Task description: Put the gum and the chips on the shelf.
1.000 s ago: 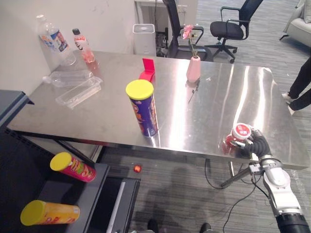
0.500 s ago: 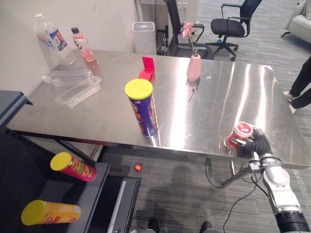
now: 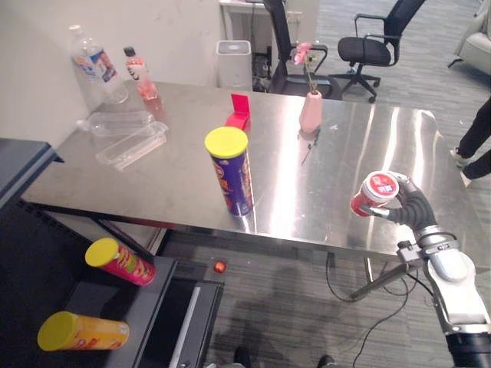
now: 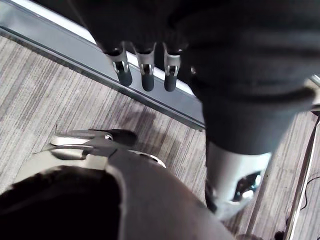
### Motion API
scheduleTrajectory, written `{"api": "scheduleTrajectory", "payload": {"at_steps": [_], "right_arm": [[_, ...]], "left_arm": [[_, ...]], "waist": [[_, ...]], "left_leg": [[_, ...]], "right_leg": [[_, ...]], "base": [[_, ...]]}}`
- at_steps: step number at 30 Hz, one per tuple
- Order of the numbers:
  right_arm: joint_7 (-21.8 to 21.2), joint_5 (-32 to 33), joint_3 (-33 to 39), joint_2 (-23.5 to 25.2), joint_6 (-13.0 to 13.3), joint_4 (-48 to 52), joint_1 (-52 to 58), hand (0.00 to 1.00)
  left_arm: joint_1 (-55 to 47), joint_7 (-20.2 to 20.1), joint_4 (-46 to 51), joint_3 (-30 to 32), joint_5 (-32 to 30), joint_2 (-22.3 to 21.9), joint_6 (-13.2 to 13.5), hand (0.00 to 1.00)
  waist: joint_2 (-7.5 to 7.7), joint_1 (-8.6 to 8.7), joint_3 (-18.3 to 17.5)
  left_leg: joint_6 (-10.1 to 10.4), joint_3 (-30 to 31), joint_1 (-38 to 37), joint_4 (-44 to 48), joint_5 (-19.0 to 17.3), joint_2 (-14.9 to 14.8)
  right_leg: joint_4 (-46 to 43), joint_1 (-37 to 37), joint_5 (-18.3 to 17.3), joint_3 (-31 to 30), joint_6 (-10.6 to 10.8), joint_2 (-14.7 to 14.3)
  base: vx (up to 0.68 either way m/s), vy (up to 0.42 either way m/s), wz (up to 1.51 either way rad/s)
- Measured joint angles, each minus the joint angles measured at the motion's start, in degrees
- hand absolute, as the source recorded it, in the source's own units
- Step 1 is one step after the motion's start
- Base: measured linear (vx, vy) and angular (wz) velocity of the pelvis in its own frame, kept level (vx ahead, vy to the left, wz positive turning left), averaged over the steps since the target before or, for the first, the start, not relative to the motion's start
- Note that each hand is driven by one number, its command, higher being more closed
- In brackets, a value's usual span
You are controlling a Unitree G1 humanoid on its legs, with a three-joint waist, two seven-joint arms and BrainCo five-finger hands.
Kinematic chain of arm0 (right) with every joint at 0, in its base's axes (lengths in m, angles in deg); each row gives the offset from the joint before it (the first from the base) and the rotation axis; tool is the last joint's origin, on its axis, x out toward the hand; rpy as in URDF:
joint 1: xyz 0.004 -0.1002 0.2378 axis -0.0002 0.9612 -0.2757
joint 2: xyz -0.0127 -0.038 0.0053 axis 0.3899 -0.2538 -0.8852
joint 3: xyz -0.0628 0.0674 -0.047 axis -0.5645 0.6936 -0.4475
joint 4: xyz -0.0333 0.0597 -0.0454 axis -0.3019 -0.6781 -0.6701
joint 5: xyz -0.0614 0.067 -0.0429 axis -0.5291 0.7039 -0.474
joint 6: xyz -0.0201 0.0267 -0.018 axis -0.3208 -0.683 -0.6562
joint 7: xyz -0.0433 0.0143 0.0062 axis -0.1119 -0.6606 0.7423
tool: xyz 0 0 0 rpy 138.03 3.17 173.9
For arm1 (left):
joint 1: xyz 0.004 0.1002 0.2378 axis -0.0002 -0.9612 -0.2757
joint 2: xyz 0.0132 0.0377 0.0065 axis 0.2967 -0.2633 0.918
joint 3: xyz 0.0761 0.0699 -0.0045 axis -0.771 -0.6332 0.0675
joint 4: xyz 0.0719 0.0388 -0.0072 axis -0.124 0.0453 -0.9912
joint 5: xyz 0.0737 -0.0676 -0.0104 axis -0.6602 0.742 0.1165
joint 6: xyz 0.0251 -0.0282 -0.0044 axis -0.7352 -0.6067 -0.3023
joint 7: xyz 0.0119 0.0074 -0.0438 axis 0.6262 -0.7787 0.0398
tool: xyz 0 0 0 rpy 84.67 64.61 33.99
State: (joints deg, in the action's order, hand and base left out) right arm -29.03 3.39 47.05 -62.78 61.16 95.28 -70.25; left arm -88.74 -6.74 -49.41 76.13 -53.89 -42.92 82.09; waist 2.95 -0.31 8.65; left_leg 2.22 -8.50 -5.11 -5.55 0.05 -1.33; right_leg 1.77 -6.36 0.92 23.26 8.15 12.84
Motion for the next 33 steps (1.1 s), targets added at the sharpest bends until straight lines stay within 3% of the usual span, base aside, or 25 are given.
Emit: {"api": "scheduleTrajectory", "payload": {"at_steps": [8,12,15,25,30,33], "right_arm": [[-5.3,2.5,-0.1,-0.5,-0.2,2.4,0.0,1.0],[-6.7,2.9,-0.5,-0.6,-0.2,5.2,0.0,1.0],[-7.4,3.0,-0.6,-0.6,-0.7,5.2,0.0,1.0],[-7.5,3.4,-3.6,-0.6,-1.9,5.0,0.2,1.0],[-7.5,4.3,-8.2,-0.5,-2.0,4.1,-0.6,1.0],[-7.5,4.3,-11.6,-0.4,-2.1,-0.5,-5.9,1.0]], "left_arm": [[-0.1,0.4,-0.5,1.1,0.0,-0.1,0.6,0.0],[-0.4,0.5,-0.6,2.2,-0.3,-0.1,0.5,0.0],[-0.9,0.5,-0.6,2.3,-0.3,-0.1,0.5,0.0],[-1.1,1.1,-0.6,2.2,-0.3,-0.2,-0.3,0.0],[-1.1,1.5,-0.5,2.2,0.8,-0.2,-1.0,0.0],[-0.8,2.6,-0.3,2.4,3.4,-0.4,-0.9,0.0]], "waist": [[0.27,0.04,-0.5],[1.24,0.3,-1.5],[1.77,0.26,-2.8],[1.48,0.24,-3.6],[1.45,-0.59,-3.6],[1.21,-2.17,-2.3]], "left_leg": [[0.1,0.0,-0.1,0.0,0.4,-0.3],[0.3,-0.4,0.1,-0.3,0.6,-0.6],[0.4,-0.3,0.1,-0.4,0.7,-0.8],[0.4,1.4,0.9,-0.4,1.3,-0.7],[0.8,5.8,2.8,0.1,2.6,-1.1],[1.0,9.4,7.4,6.3,2.5,-1.5]], "right_leg": [[-1.1,0.3,-0.2,-1.2,-0.3,0.0],[-2.3,1.1,-1.2,-1.9,0.0,0.0],[-2.5,1.2,-1.3,-1.9,-0.1,-0.1],[-3.3,1.2,-2.0,-0.5,-0.1,0.1],[-6.7,1.3,-4.5,3.5,-0.6,0.4],[-7.9,1.1,-5.3,6.5,-1.5,0.1]], "base": [[-0.01,-0.007,0.01],[-0.02,-0.016,-0.05],[0.0,0.0,0.0],[-0.01,-0.007,0.07],[0.0,-0.043,0.49],[-0.03,-0.055,0.66]]}}
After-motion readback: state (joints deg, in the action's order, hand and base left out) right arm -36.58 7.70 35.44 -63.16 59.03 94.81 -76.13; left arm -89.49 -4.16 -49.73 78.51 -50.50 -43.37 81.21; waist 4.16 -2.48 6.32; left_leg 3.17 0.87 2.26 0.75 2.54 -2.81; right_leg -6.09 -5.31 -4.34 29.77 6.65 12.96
